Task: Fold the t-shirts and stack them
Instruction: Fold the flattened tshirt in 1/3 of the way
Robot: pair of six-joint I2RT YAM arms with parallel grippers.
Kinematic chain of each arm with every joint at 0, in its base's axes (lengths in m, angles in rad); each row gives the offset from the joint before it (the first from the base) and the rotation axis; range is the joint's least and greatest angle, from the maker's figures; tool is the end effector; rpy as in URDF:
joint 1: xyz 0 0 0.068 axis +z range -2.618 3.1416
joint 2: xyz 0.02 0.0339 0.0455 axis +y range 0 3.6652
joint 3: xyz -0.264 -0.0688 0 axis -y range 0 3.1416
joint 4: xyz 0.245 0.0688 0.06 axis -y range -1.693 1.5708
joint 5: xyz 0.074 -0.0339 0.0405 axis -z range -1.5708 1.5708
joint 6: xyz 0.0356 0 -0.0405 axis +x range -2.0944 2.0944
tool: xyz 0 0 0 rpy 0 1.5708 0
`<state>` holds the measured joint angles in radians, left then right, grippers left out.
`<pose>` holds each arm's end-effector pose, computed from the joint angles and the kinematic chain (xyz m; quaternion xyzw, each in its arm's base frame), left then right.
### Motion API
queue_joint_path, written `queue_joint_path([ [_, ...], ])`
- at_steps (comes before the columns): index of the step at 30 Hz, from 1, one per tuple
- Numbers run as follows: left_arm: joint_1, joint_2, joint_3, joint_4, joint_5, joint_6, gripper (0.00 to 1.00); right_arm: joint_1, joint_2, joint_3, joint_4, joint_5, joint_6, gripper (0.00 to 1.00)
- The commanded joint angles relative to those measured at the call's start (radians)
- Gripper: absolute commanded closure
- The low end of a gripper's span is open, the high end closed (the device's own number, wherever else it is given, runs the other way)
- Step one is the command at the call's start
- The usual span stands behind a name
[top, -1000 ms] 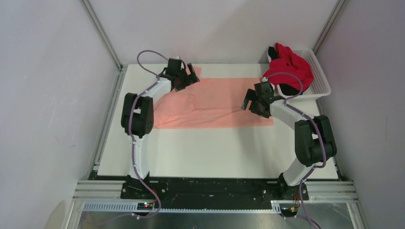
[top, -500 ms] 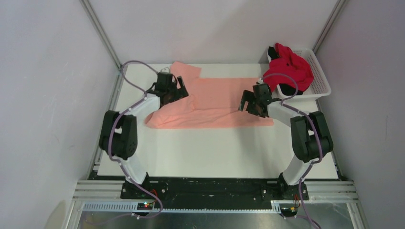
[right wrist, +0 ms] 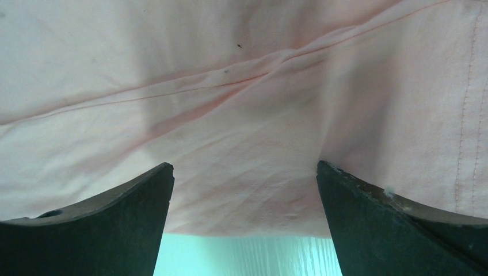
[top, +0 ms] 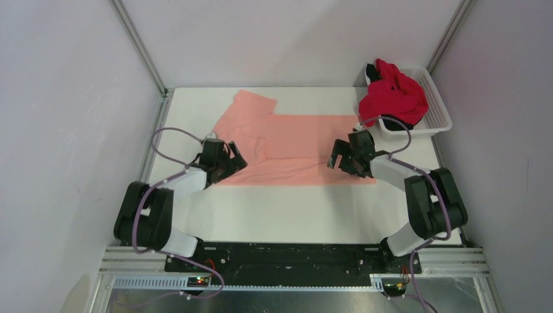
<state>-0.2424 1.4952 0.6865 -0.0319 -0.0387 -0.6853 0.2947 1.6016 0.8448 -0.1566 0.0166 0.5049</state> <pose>0.2777 -0.0672 0.1593 -0.2119 0.9096 -0.1435 0.3273 0.3010 0.0908 0.1660 0.1020 0.9409 0.1184 0.3004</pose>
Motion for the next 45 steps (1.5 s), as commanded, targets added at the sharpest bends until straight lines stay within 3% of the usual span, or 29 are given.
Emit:
queue_joint_path([
  [1,0.002,-0.148,-0.169,-0.085,-0.053,-0.076,0.0,0.052,-0.091,-0.129,-0.123,-0.027,0.046,0.01],
  [4,-0.023,-0.315,-0.283,-0.11,-0.087,-0.169,0.0,0.104,-0.195,-0.185,-0.171,0.006,0.099,0.01],
  [7,-0.069,-0.486,-0.385,-0.246,-0.175,-0.261,0.0,0.15,-0.32,-0.263,-0.21,0.031,0.171,0.01],
  [12,-0.091,-0.806,-0.501,-0.374,-0.174,-0.349,0.0,0.237,-0.471,-0.334,-0.289,0.054,0.248,0.01],
  [17,-0.098,-0.934,-0.529,-0.461,-0.149,-0.379,0.0,0.299,-0.579,-0.41,-0.332,0.049,0.315,0.01],
  [27,-0.162,-1.203,-0.503,-0.74,-0.231,-0.483,0.0,0.414,-0.736,-0.445,-0.45,0.107,0.415,0.01],
  [32,-0.163,-1.249,-0.467,-0.772,-0.227,-0.464,0.0,0.445,-0.779,-0.447,-0.447,0.117,0.43,0.01],
  [36,-0.165,-1.231,-0.337,-0.772,-0.268,-0.39,0.0,0.445,-0.85,-0.37,-0.462,0.192,0.378,0.01],
  [42,-0.165,-0.973,-0.072,-0.682,-0.377,-0.202,0.0,0.364,-0.94,-0.277,-0.408,0.368,0.339,0.01],
  [45,-0.154,-0.79,0.037,-0.527,-0.341,-0.114,0.0,0.253,-0.934,-0.272,-0.302,0.279,0.246,0.01],
])
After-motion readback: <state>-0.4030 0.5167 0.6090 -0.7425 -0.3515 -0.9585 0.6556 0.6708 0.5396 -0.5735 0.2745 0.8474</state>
